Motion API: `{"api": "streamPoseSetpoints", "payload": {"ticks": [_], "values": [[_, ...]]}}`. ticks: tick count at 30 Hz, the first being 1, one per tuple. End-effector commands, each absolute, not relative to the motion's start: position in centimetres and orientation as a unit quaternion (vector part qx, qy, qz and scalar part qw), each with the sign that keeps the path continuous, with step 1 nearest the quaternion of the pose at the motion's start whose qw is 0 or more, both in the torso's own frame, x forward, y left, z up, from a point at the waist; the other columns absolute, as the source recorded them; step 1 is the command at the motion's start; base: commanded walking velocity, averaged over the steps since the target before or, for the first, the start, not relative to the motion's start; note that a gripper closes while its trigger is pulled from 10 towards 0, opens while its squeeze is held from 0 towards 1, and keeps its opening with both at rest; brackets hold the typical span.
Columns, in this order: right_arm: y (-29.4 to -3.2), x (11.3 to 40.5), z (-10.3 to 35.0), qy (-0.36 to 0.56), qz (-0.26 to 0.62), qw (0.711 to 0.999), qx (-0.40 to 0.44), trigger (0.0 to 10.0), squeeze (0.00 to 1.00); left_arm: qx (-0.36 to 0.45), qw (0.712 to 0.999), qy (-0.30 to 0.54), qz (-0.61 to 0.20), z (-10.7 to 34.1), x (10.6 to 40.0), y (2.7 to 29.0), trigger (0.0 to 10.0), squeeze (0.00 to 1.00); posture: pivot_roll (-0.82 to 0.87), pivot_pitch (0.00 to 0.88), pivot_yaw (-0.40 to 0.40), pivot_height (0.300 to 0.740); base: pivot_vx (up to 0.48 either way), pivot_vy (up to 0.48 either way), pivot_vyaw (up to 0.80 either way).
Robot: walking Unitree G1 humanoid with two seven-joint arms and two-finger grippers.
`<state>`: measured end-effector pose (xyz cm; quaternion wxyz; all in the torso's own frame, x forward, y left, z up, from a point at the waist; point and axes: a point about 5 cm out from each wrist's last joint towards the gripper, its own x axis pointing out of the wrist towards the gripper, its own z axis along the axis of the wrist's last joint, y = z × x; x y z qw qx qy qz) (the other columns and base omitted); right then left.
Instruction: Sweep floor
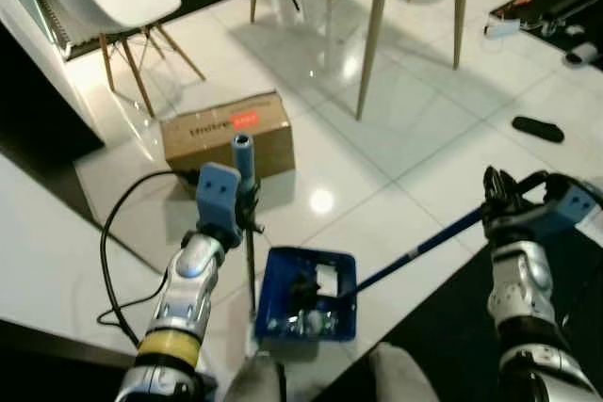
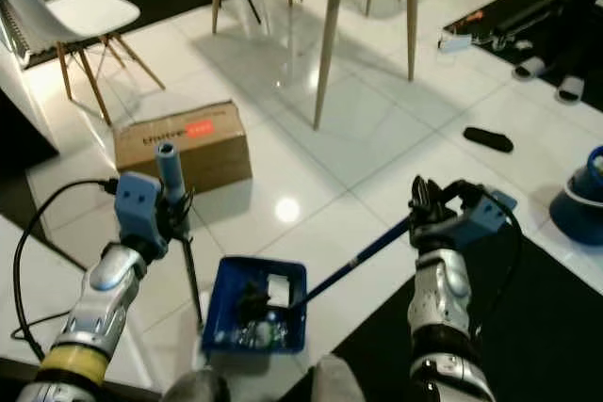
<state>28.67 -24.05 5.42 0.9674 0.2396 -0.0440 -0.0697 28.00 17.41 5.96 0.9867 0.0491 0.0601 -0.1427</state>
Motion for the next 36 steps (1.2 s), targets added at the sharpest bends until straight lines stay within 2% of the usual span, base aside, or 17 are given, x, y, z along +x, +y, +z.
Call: {"api": "streamPoseSetpoints", "payload": {"ticks": [1,36], "values": [[-23.45,28.84,5.24,-0.037,-0.061,0.965,0.252,10.0,0.0,0.064,0.986,0.013,-0.155,7.66,28.39,17.23,10.0,0.0,0.03,0.008,0.004,0.74,0.0,-0.48,0.0],[-23.83,28.83,5.35,-0.042,-0.075,0.963,0.255,10.0,0.0,0.074,0.981,0.014,-0.181,7.87,28.34,16.79,10.0,0.0,0.03,0.005,0.009,0.74,0.0,-0.48,0.0]]}}
